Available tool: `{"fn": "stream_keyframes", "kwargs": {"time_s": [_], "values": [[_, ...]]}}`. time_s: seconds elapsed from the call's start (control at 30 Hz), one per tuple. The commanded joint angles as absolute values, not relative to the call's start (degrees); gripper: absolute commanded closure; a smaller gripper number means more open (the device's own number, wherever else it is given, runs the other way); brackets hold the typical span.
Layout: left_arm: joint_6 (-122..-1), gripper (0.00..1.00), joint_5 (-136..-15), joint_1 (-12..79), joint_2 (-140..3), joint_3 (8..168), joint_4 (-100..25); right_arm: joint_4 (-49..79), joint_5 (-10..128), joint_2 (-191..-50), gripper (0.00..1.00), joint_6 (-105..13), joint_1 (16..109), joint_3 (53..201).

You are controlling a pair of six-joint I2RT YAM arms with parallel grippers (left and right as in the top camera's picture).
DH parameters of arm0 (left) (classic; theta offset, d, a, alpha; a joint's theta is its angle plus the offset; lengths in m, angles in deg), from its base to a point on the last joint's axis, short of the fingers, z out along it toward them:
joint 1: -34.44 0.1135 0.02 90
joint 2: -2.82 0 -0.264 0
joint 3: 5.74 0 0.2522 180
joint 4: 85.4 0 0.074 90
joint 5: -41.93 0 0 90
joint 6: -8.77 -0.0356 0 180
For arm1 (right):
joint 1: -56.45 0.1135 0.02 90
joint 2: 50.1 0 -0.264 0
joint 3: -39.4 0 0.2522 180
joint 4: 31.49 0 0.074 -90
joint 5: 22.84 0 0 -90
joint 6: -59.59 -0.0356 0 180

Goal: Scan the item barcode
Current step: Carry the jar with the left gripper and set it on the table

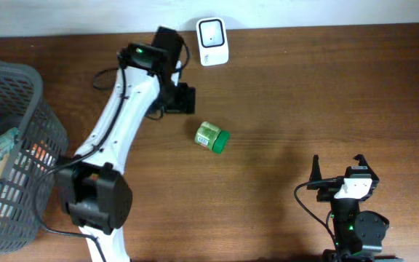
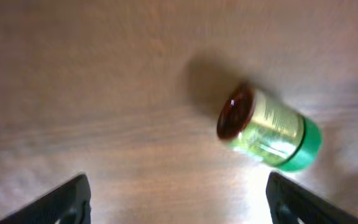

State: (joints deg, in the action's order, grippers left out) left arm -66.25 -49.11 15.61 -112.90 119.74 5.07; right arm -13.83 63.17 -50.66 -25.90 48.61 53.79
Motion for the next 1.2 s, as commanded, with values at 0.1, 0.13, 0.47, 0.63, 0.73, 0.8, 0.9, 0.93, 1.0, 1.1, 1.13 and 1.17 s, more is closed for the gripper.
{"fn": "stream_keyframes", "kwargs": {"time_s": [0.1,0.13,0.47,0.63,0.73,0.8,0.9,0.93,1.0,1.1,1.13,1.17], "values": [[-69.11,0.08,-50.46,11.48,-112.12,109.43,-13.2,-13.61,63.22,-50.29,0.02,-26.42,48.94,53.48],[-69.44,0.08,-50.83,10.08,-113.19,109.1,-14.16,-13.59,63.22,-50.29,0.02,-26.4,48.94,53.48],[-77.02,0.08,-50.66,10.39,-112.46,114.5,-11.82,-13.61,63.22,-50.29,0.02,-26.42,48.94,53.48],[-76.61,0.07,-50.66,18.91,-103.2,124.4,-5.99,-13.59,63.22,-50.29,0.02,-26.42,48.94,53.48],[-74.42,0.03,-50.88,24.03,-98.37,124.4,-10.14,-13.59,63.22,-50.29,0.02,-26.42,48.94,53.48],[-73.55,0.01,-53.92,24.44,-98.19,124.38,-14.84,-13.61,63.22,-50.29,0.02,-26.42,48.94,53.48],[-73.55,0.01,-56.32,24.44,-98.19,124.38,-14.21,-13.61,63.22,-50.29,0.02,-26.4,48.94,53.48],[-73.55,0.0,-56.32,24.44,-98.19,124.38,-13.92,-13.61,63.22,-50.29,0.02,-26.42,48.94,53.48],[-73.57,0.0,-56.25,24.44,-98.19,124.38,-13.0,-13.61,63.22,-50.29,0.02,-26.42,48.94,53.48],[-73.64,0.01,-56.23,24.47,-98.19,124.38,-12.24,-13.59,63.22,-50.29,0.02,-26.4,48.94,53.48],[-73.64,0.01,-56.23,24.47,-98.19,124.38,-12.24,-13.59,63.22,-50.29,0.02,-26.42,48.94,53.48],[-73.64,0.01,-56.23,24.51,-98.19,124.38,-12.24,-13.61,63.22,-50.29,0.02,-26.42,48.94,53.48]]}}
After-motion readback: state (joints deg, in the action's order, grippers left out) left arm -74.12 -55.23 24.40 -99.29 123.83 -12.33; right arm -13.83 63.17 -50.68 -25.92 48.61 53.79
